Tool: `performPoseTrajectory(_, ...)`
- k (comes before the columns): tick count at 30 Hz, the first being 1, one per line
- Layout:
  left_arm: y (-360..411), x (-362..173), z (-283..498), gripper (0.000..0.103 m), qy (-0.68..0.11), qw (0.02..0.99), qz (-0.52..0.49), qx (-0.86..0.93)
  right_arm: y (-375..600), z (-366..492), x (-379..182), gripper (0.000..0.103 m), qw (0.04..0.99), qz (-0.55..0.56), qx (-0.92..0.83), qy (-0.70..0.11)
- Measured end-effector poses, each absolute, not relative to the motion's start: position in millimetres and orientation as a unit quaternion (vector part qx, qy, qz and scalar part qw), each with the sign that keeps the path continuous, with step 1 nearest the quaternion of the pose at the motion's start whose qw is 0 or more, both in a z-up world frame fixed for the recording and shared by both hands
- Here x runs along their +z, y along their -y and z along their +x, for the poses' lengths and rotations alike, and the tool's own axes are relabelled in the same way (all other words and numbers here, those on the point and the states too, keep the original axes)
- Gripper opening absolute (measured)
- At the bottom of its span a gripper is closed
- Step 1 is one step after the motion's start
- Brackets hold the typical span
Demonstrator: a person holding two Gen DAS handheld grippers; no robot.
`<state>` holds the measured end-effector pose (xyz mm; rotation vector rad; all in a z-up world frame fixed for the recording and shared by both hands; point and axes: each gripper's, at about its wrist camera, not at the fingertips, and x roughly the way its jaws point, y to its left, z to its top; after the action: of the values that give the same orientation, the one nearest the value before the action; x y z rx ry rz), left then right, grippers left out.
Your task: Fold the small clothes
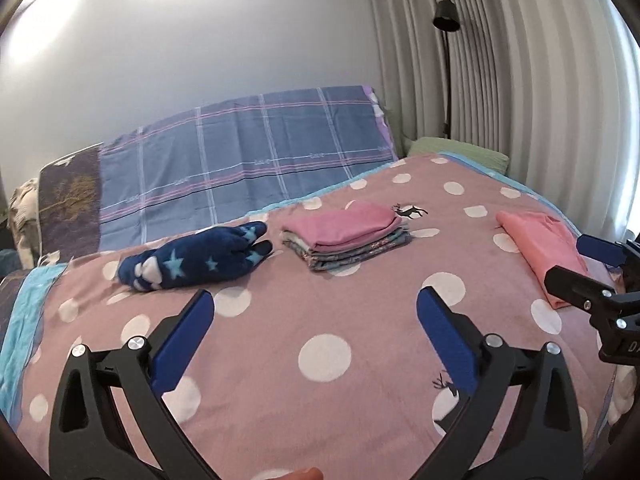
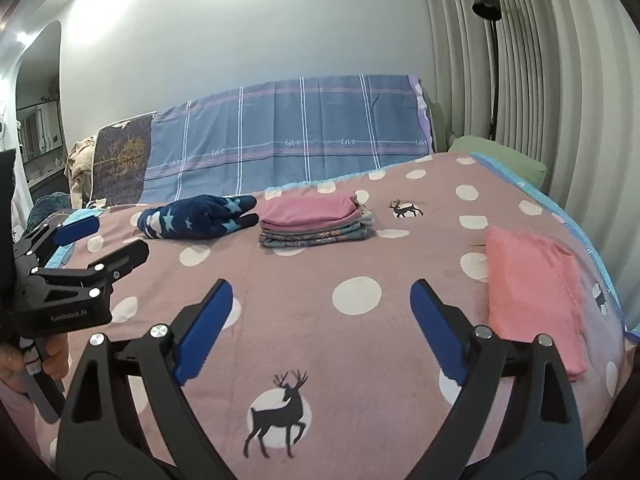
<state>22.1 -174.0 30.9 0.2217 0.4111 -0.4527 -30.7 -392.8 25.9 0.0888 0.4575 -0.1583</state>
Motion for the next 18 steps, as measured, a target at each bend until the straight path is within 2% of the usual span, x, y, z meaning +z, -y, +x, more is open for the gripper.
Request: performPoseTrajectory(18,163.6,37.7,-20.8,0.102,-0.198,0.951,0.118,-0.208,383.7,-68.4,33.4,0.094,0.969,0.055,-0.096,-0.220)
